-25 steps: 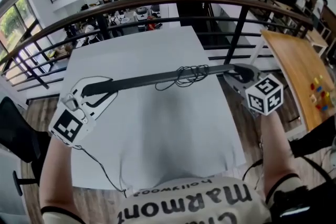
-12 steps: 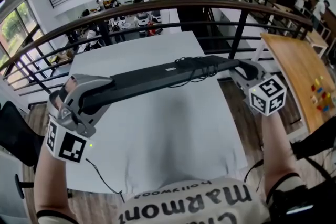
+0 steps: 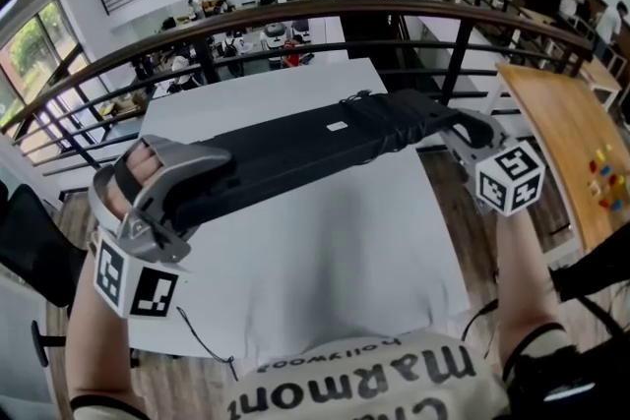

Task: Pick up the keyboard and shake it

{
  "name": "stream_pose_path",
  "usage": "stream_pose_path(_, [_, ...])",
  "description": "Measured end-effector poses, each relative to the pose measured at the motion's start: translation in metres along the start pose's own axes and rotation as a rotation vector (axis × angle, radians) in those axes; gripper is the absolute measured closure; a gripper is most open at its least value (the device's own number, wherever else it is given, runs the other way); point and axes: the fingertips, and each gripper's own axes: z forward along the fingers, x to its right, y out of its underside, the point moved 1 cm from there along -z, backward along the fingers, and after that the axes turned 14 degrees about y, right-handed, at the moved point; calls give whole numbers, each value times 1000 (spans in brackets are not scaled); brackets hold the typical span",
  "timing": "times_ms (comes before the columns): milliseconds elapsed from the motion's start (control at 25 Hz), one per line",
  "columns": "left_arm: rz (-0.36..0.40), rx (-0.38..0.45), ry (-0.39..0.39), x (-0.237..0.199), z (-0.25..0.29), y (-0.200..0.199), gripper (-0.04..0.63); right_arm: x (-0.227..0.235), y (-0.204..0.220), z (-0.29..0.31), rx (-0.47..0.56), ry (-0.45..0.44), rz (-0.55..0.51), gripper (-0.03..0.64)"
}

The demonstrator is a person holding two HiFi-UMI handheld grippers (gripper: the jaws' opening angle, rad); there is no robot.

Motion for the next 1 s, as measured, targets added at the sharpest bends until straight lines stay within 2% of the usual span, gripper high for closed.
stream_pose_path(160, [56,-48,-9,-6,-1,0,529,0,-1,0,9,6,-11,471])
stream_pose_path(280, [53,-43,-13,0,-3,3,528,-2,-2,0,11,5,-3,471])
stream_pose_path(400, [53,-62,16,3,3,7,525,-2,-1,2,-3,11,-13,471])
stream_pose_path(640, [37,-51,9,5,10,8,526,0,7,4,-22,9,-16,472])
stream_pose_path(840, [95,-65,-41,-3,-5,5,526,-5,-5,0,9,34,-2,472])
stream_pose_path(1000, [55,-51,-13,11,-4,13,522,-13,-2,1,-12,41,-13,472])
